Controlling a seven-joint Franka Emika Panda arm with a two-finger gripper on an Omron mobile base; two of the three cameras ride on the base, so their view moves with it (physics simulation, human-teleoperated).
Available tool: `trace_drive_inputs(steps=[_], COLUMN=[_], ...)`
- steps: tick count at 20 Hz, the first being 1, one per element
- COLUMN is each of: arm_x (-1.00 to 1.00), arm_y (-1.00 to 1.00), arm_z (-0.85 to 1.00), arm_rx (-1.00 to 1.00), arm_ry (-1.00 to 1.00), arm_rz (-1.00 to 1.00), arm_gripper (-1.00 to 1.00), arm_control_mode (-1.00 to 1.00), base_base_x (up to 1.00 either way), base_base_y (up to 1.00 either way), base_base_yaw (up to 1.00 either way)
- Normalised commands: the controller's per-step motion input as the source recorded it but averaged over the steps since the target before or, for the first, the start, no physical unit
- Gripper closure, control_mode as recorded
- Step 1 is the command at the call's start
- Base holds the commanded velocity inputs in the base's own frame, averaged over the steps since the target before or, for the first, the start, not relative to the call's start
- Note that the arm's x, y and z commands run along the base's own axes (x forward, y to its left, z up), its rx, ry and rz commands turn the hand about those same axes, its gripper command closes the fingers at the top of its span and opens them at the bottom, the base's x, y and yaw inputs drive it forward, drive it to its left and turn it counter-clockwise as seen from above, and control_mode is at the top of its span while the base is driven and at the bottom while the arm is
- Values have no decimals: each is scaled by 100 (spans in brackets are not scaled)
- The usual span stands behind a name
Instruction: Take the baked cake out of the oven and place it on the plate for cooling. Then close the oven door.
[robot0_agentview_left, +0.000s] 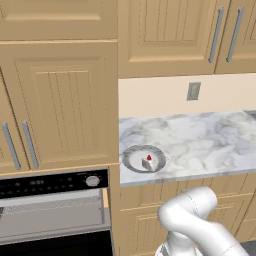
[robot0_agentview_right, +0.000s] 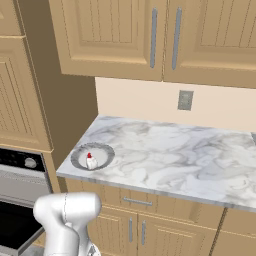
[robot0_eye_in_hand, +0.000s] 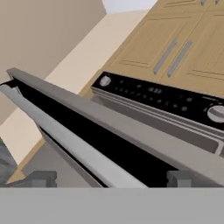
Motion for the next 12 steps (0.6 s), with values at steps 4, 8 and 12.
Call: trace_drive_inputs(steps=[4, 8, 12], arm_x=[10, 9, 16], arm_y=[15, 0, 0], arm_z=[-16, -32, -33], arm_rx=[0, 0, 0], arm_ry=[1, 0, 5], arm_rz=[1, 0, 0], arm_gripper=[-100, -100, -100], arm_control_mode=[-100, -100, -100], base_base_x=[0, 0, 0], base_base_y=[0, 0, 0], base_base_yaw=[0, 0, 0])
